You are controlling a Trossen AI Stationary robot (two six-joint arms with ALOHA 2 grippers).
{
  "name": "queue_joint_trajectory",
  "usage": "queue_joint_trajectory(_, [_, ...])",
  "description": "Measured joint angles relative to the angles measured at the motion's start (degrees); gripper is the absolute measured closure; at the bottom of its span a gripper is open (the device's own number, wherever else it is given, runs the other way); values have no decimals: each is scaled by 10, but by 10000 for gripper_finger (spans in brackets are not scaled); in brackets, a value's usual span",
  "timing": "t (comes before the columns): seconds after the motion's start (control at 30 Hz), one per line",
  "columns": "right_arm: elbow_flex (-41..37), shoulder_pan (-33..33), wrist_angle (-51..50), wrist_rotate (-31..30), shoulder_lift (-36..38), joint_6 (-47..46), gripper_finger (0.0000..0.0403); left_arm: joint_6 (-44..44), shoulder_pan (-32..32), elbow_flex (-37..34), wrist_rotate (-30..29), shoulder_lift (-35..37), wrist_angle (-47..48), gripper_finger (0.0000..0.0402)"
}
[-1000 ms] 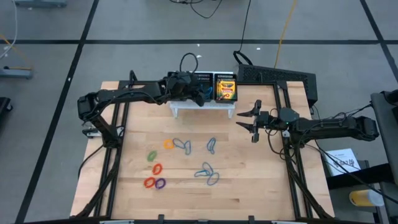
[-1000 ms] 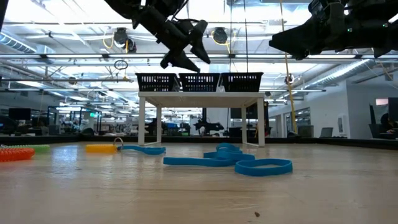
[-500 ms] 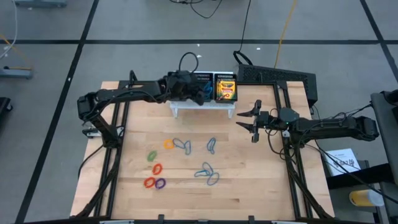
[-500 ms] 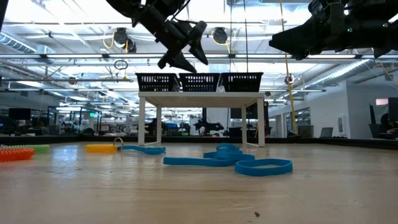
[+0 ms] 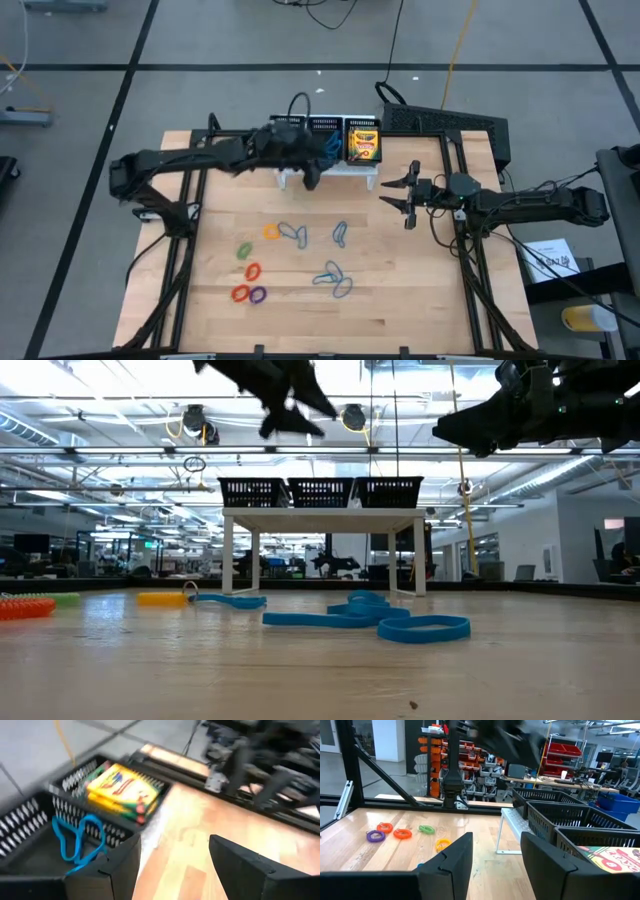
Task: Pick & Place Office Desk Supplies
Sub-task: Put the blue rubber band into the middle black bin
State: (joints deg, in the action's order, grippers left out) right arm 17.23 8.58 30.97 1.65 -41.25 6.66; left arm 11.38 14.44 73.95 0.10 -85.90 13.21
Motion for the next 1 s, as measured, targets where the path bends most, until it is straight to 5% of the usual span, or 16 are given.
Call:
queue_joint_trajectory(0.17, [0, -1, 1, 2, 0, -3, 248, -57, -72, -38, -107, 68, -21, 158])
queue_joint_trajectory(0.33, [0, -1, 8, 14, -3, -30, 248, -77, -122, -124, -151, 136, -101, 158])
queue_joint_trajectory(0.5, [0, -41, 34, 44, -28, -30, 248, -65, -139, -243, -158, 206, -212, 158])
queue_joint_trajectory(0.67, [13, -132, 73, 3, -84, -26, 248, -53, -147, -337, -157, 279, -270, 158])
queue_joint_trajectory(1.0, [175, -279, -42, -79, -281, -43, 248, -24, -151, -412, -157, 336, -325, 158])
